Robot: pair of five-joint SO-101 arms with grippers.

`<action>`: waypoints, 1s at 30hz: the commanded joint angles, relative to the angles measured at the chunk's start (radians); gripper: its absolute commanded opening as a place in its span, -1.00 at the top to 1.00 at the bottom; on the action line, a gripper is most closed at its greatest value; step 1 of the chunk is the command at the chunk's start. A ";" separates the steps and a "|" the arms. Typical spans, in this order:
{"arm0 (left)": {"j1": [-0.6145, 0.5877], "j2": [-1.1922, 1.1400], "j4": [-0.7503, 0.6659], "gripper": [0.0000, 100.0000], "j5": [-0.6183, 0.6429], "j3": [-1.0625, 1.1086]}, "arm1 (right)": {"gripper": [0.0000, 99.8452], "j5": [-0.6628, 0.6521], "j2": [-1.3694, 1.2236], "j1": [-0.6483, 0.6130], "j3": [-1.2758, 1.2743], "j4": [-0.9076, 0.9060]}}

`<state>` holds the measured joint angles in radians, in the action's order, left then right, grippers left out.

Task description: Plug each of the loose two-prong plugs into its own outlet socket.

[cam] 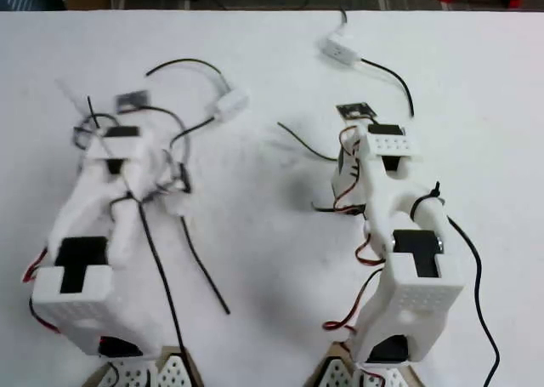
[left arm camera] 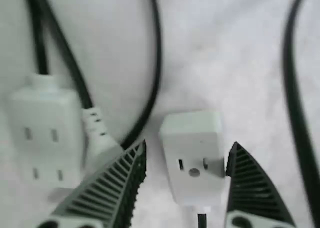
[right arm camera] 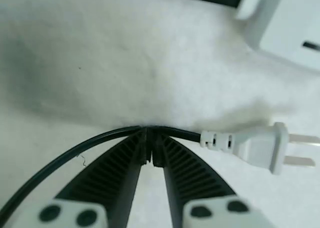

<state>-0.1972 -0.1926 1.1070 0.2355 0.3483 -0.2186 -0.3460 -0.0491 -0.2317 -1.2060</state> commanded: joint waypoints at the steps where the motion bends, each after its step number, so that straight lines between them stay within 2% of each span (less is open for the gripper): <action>1: -0.131 0.019 0.071 0.49 -0.005 -0.114 | 0.96 -0.008 -0.015 -0.030 -0.003 0.007; 4: -0.205 0.050 0.146 0.49 -0.015 -0.172 | 0.96 -0.008 -0.015 -0.031 -0.003 0.007; 9: -0.278 0.099 0.242 0.49 -0.155 -0.193 | 0.96 -0.008 -0.015 -0.031 -0.003 0.007; 16: -0.295 0.110 0.327 0.49 -0.153 -0.201 | 0.96 -0.008 -0.015 -0.031 -0.003 0.007; 20: -0.194 0.110 0.324 0.49 -0.135 -0.250 | 0.96 -0.008 -0.015 -0.031 -0.003 0.007; 26: 0.039 0.111 0.368 0.49 0.034 -0.269 | 0.96 -0.008 -0.015 -0.031 -0.002 0.008; 30: 0.094 0.104 0.394 0.49 0.117 -0.252 | 0.96 -0.008 -0.015 -0.031 0.000 0.008</action>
<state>-0.1358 -0.1450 1.4814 0.2969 0.1212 -0.2186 -0.3460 -0.0506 -0.2317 -1.2060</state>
